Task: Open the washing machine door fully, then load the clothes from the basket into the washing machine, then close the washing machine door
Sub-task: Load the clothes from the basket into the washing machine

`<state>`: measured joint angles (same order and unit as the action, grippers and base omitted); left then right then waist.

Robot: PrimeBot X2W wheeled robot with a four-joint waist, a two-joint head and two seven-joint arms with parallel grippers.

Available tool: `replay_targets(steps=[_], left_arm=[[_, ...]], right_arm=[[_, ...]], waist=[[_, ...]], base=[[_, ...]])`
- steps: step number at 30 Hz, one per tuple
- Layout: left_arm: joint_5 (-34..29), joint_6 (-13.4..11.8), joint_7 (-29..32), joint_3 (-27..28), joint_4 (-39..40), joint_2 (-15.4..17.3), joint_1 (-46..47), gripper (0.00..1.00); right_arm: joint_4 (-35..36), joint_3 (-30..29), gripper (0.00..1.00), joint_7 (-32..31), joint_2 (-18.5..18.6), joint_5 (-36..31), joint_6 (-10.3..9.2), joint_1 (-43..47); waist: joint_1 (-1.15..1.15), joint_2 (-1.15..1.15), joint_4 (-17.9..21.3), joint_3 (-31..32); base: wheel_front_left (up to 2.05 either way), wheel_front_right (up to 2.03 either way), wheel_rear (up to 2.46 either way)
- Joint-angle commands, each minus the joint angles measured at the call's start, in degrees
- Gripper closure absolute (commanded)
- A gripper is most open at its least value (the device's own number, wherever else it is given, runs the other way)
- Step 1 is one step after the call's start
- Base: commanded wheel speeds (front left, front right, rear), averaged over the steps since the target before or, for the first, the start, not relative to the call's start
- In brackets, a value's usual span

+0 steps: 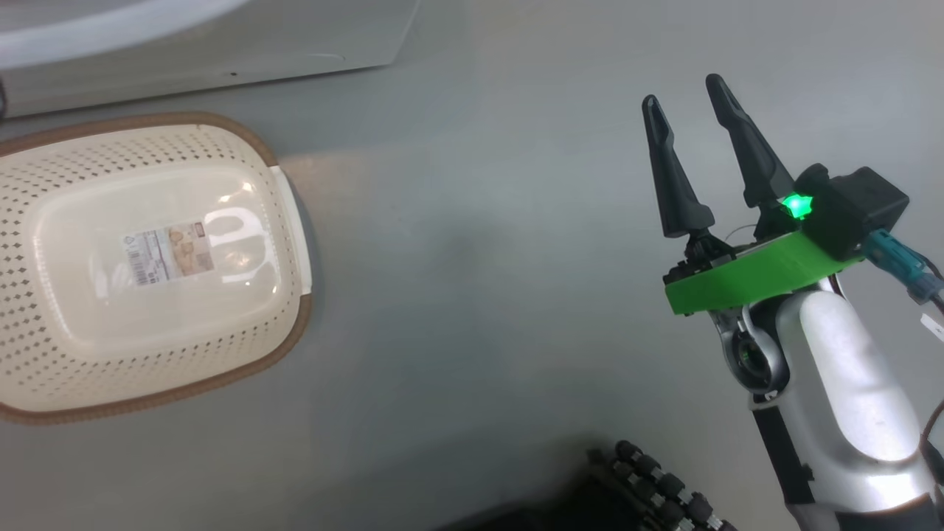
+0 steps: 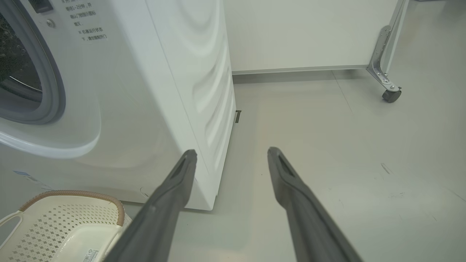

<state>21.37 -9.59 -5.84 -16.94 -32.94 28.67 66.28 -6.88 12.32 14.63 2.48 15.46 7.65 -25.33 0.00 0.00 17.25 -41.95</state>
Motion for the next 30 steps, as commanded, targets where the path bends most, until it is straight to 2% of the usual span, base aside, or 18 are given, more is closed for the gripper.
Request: replay_targets(steps=[1,9,10,13,18,22,30], left_arm=[[0.45,-1.29,-1.26,1.94,4.54,1.96,-2.83,0.00],[1.02,-6.98,-4.00,1.54,19.06,-0.41,-19.75,0.00],[1.02,-6.98,-4.00,1.54,19.06,-0.41,-19.75,0.00],[1.24,-9.55,-4.76,1.15,25.19,-1.56,-27.37,0.00],[1.14,-12.64,-5.88,0.17,30.63,-3.36,-36.31,0.00],[1.83,-13.81,-6.85,-0.70,33.31,-5.19,-42.15,0.00],[2.63,-13.68,-8.25,-2.97,35.14,-7.90,-50.08,0.00]], right_arm=[[1.53,-0.11,0.00,0.37,0.40,-1.01,-0.16,1.72],[1.09,-2.65,0.00,0.37,0.64,-3.66,-0.16,3.19],[1.09,-2.65,0.00,0.37,0.64,-3.66,-0.16,3.19],[0.80,-3.75,0.00,0.37,0.86,-4.29,-0.16,4.45],[0.48,-4.83,0.00,0.21,1.31,-5.03,-0.16,6.35],[0.66,-5.89,0.00,-0.47,1.45,-5.64,-0.16,8.17],[1.95,-7.33,0.00,-2.47,1.52,-6.90,-0.16,12.79]], waist=[[0.00,0.00,-1.81,1.75],[0.00,0.00,-5.48,6.32],[0.00,0.00,-5.48,6.32],[0.00,0.00,-7.03,8.75],[0.00,0.00,-8.78,12.09],[0.00,0.00,-10.23,15.01],[0.00,0.00,-12.84,21.84]], base=[[0.00,0.00,0.00],[0.00,0.00,0.00],[0.00,0.00,0.00],[0.00,0.00,0.00],[0.00,0.00,0.00],[0.00,0.00,0.00],[0.00,0.00,0.00]])
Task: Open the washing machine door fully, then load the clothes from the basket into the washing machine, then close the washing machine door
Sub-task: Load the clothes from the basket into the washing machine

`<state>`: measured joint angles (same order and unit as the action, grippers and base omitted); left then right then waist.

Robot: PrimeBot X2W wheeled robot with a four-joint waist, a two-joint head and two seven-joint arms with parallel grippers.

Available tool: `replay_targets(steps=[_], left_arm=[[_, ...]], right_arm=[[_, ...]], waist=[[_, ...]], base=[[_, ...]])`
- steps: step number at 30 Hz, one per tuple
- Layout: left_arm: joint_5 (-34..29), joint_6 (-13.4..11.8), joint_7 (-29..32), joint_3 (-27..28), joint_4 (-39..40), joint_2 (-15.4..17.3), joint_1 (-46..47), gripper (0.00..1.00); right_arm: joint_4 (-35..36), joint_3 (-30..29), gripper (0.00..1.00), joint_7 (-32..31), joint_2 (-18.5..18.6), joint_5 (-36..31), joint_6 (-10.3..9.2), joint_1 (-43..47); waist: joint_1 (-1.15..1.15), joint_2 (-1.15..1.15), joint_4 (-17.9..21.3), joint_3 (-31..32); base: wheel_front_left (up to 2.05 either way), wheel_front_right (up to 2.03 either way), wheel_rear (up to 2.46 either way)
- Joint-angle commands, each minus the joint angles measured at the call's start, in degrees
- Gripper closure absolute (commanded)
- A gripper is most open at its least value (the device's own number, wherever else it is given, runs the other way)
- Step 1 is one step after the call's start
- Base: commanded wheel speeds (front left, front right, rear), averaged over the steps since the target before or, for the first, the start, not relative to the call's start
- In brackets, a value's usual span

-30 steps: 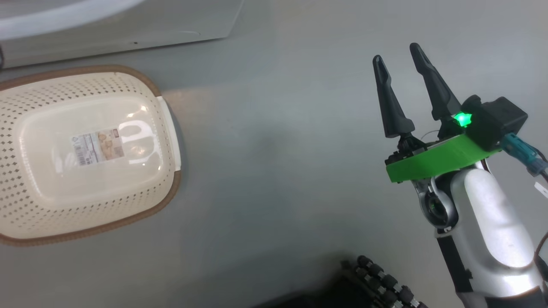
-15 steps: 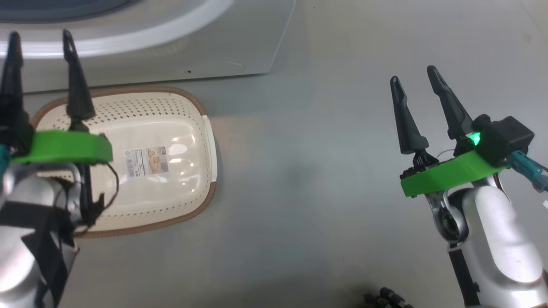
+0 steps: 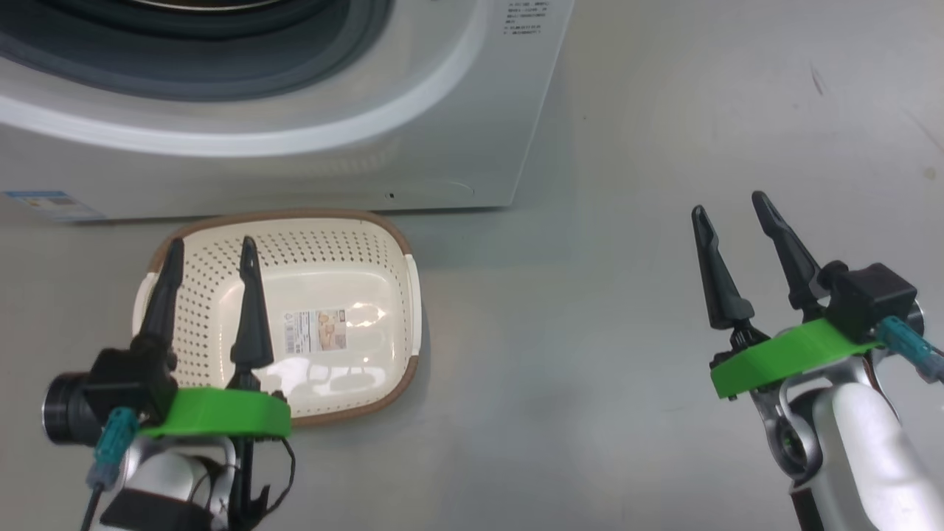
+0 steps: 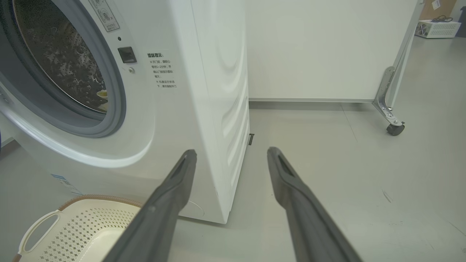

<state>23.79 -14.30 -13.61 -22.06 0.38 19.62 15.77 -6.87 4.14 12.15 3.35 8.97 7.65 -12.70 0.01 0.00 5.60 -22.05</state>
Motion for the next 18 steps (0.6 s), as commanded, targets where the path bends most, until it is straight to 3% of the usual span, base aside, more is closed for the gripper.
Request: replay_targets(steps=[1,18], left_arm=[[0.23,-9.14,-0.61,2.16,1.79,0.94,-0.41,0.00],[-0.26,-8.66,-1.27,-0.01,0.04,-0.62,-10.45,0.00]], right_arm=[[2.29,0.68,0.00,-0.34,0.61,-0.51,-0.16,0.82],[8.34,-1.84,0.00,-5.56,-0.32,-1.82,-0.16,12.90]], waist=[[-0.01,0.00,-1.45,2.61],[-0.01,0.00,-4.68,14.57]], base=[[0.00,0.00,0.00],[0.00,0.00,0.00]])
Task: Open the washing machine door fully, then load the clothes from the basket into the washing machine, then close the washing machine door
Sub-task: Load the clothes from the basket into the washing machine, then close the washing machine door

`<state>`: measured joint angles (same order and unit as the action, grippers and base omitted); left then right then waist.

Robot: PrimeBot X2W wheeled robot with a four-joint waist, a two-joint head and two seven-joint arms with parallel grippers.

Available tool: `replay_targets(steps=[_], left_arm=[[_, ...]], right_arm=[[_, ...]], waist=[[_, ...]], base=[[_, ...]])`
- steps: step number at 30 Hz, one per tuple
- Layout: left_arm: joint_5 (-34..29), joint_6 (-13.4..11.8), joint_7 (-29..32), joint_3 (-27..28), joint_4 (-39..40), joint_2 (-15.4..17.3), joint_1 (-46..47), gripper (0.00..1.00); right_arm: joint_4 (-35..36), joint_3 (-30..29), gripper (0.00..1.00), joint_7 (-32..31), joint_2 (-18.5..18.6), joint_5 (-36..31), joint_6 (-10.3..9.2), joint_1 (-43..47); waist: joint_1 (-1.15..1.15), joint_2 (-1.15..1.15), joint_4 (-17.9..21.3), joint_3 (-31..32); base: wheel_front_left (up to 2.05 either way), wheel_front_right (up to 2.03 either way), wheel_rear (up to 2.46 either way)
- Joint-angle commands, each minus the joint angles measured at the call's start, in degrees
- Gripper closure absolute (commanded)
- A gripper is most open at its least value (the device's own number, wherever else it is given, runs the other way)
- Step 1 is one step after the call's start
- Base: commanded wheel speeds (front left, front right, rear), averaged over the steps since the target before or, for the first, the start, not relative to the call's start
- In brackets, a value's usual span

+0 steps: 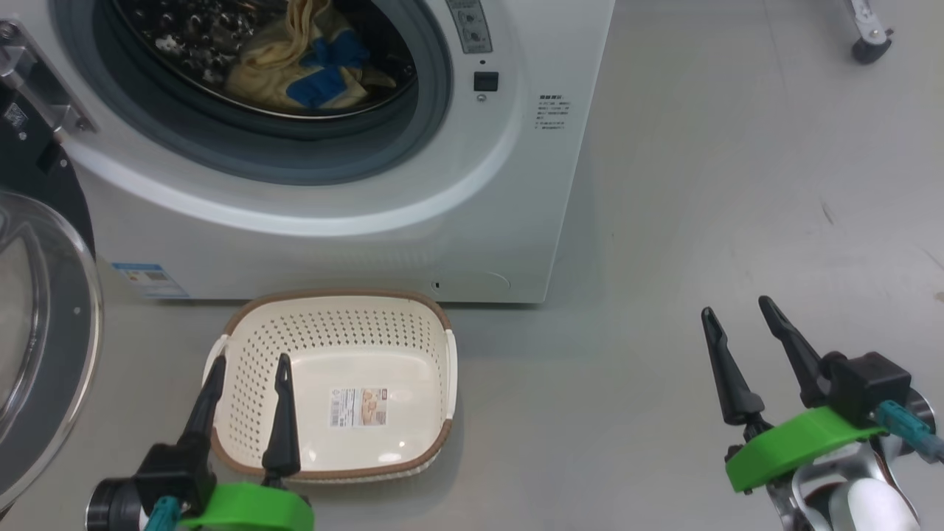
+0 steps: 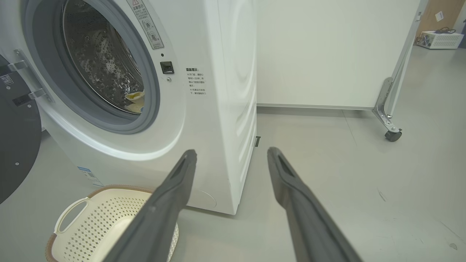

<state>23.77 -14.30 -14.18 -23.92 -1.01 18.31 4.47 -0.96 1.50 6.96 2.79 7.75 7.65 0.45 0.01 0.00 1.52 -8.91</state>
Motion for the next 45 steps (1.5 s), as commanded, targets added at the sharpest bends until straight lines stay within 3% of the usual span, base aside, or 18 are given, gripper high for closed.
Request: replay_targets(steps=[1,45], left_arm=[[-0.26,-8.58,-0.71,1.61,1.35,0.60,0.49,0.00],[-0.71,-8.54,0.30,-1.20,0.77,1.79,-0.21,0.00]], right_arm=[[2.77,0.80,0.00,-0.67,0.21,-0.64,-0.16,0.29],[5.02,0.63,0.00,-2.11,0.10,1.21,-0.16,4.37]], waist=[[-0.01,0.00,-0.67,1.90],[-0.01,0.00,-0.51,6.14]], base=[[0.00,0.00,0.00],[-0.04,0.04,0.00]])
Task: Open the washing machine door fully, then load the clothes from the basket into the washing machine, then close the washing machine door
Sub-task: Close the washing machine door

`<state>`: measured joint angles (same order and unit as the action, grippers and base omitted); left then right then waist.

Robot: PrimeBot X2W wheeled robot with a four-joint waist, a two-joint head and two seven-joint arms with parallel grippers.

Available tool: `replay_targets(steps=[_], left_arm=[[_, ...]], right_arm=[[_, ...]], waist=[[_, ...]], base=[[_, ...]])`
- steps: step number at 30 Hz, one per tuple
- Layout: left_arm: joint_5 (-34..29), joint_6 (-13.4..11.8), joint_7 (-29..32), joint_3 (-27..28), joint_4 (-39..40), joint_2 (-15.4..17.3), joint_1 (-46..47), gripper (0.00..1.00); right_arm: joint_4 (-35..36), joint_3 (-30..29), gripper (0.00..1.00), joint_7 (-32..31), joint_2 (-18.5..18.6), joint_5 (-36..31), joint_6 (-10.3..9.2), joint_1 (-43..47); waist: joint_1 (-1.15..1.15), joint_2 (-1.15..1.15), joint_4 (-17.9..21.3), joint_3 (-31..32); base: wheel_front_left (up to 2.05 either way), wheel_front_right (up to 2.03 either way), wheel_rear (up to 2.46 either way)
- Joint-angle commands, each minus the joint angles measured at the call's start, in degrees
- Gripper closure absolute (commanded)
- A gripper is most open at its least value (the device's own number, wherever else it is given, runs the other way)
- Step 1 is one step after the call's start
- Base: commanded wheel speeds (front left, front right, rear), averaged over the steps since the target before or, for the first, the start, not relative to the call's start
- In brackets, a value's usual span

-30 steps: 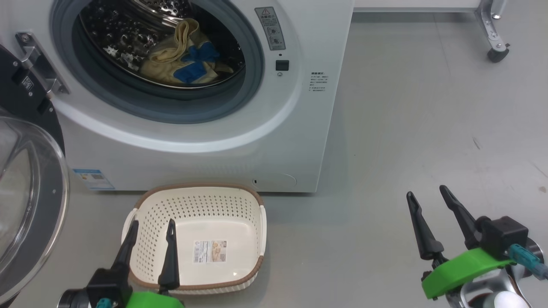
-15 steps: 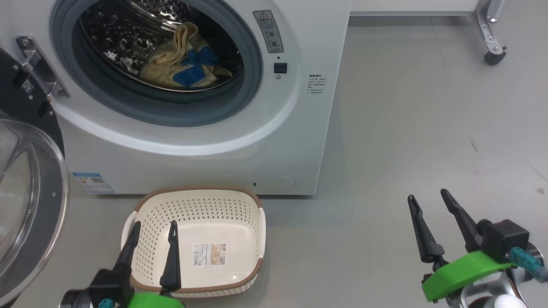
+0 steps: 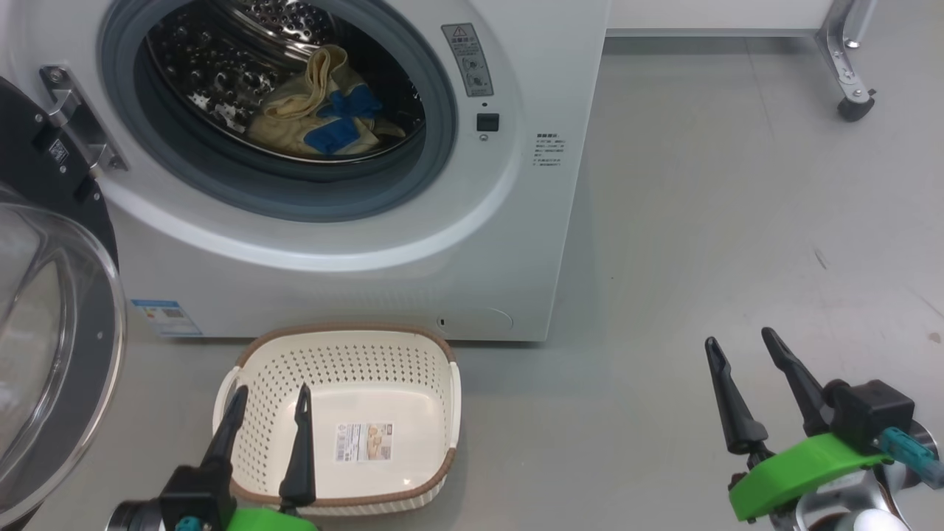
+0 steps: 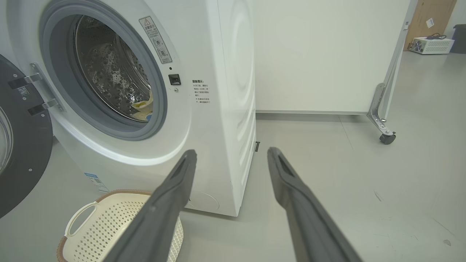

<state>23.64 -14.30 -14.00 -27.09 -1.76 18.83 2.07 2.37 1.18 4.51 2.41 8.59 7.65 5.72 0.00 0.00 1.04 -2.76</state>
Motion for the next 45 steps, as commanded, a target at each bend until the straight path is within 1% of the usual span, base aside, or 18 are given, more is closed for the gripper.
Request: replay_targets(steps=[1,10,16,21,45], left_arm=[[-0.59,-8.54,0.18,1.87,1.56,1.27,2.23,0.00],[-0.91,-8.85,0.45,1.46,1.82,1.52,2.57,0.00],[-0.59,-8.38,0.36,1.34,2.25,1.66,2.74,0.00],[-0.74,-8.37,0.13,1.44,2.57,1.82,2.92,0.00],[-0.59,-8.61,-0.23,1.07,2.33,1.88,3.16,0.00]], right_arm=[[1.70,0.95,0.00,0.37,0.47,0.43,-0.16,-0.88],[1.86,0.93,0.00,0.44,0.47,0.45,-0.16,-0.98],[1.84,0.53,0.00,0.50,0.47,0.46,-0.16,-1.07],[1.87,0.37,0.00,0.52,0.47,0.44,-0.16,-1.26],[1.33,-0.24,0.00,0.76,0.47,0.28,-0.16,-1.40]], waist=[[0.00,0.00,-0.07,-0.02],[0.00,0.00,-0.09,-0.39],[0.00,0.00,-0.15,-0.74],[0.00,0.00,-0.16,-1.08],[0.00,0.00,-0.37,-1.02]], base=[[-0.80,0.80,0.00],[-1.41,1.41,0.00],[-1.72,1.72,0.00],[-0.97,0.97,0.00],[-0.06,0.06,0.00]])
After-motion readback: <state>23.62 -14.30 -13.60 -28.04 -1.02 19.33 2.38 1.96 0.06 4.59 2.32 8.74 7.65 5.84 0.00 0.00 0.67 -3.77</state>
